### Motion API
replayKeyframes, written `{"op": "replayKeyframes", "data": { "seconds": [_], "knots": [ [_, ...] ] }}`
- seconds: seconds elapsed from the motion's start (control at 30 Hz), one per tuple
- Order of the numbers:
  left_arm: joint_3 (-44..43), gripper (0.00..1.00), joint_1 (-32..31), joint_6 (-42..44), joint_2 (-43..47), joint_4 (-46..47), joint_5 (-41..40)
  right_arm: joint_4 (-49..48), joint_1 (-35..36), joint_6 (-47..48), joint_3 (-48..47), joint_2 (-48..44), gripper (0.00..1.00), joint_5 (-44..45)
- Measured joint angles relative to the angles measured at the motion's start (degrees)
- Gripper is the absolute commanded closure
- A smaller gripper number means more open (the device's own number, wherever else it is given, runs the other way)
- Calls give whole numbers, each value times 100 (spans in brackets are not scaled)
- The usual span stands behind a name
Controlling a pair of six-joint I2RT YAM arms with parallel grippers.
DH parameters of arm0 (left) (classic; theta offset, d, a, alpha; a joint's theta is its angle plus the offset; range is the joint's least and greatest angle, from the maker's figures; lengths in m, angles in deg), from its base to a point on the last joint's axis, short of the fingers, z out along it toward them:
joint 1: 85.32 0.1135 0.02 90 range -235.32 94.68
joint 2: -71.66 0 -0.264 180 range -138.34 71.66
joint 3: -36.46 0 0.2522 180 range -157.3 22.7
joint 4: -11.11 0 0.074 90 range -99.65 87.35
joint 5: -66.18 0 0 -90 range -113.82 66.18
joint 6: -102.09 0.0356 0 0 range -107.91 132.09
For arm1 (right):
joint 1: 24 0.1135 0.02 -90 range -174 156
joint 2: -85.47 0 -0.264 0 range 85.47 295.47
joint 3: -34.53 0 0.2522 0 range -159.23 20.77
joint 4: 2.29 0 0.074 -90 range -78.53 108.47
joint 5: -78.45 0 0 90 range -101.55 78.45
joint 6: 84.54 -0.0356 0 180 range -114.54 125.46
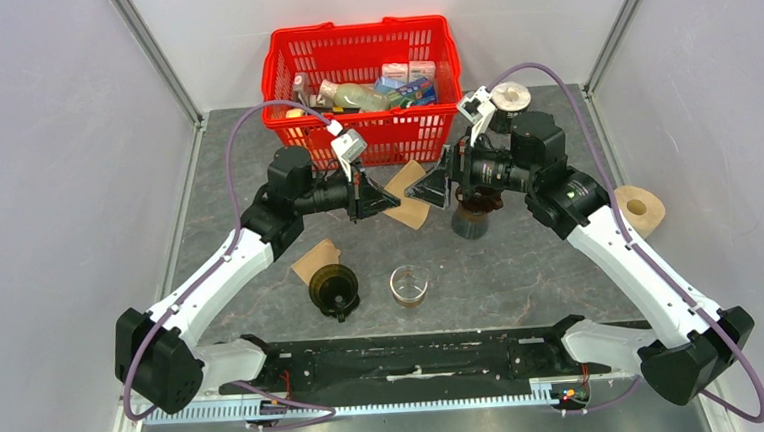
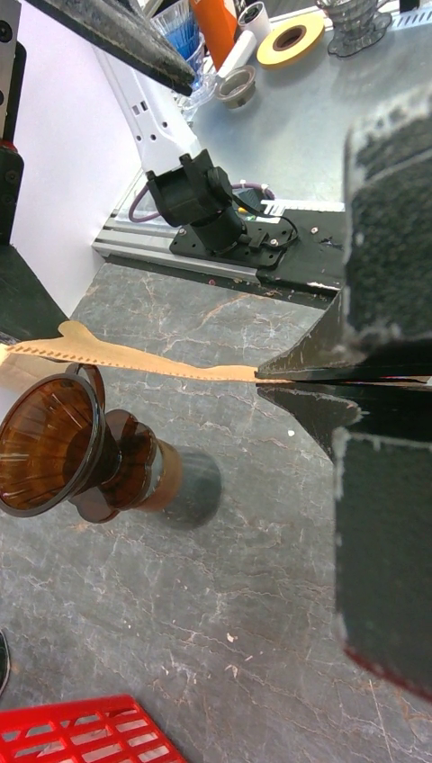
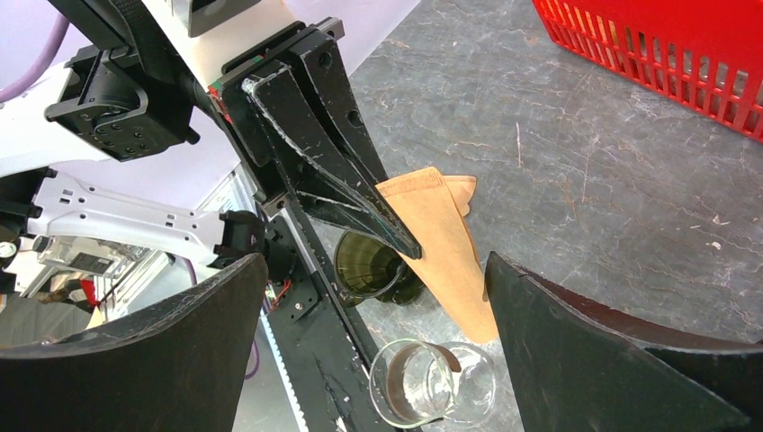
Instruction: Place the coffee filter in the dripper
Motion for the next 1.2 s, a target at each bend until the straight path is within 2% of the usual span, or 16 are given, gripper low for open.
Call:
{"op": "replayKeyframes", "data": {
  "seconds": [1.2],
  "knots": [
    [-70, 98, 0, -2, -31, -13, -22, 249, 0, -22, 0, -173, 1, -133]
  ]
}}
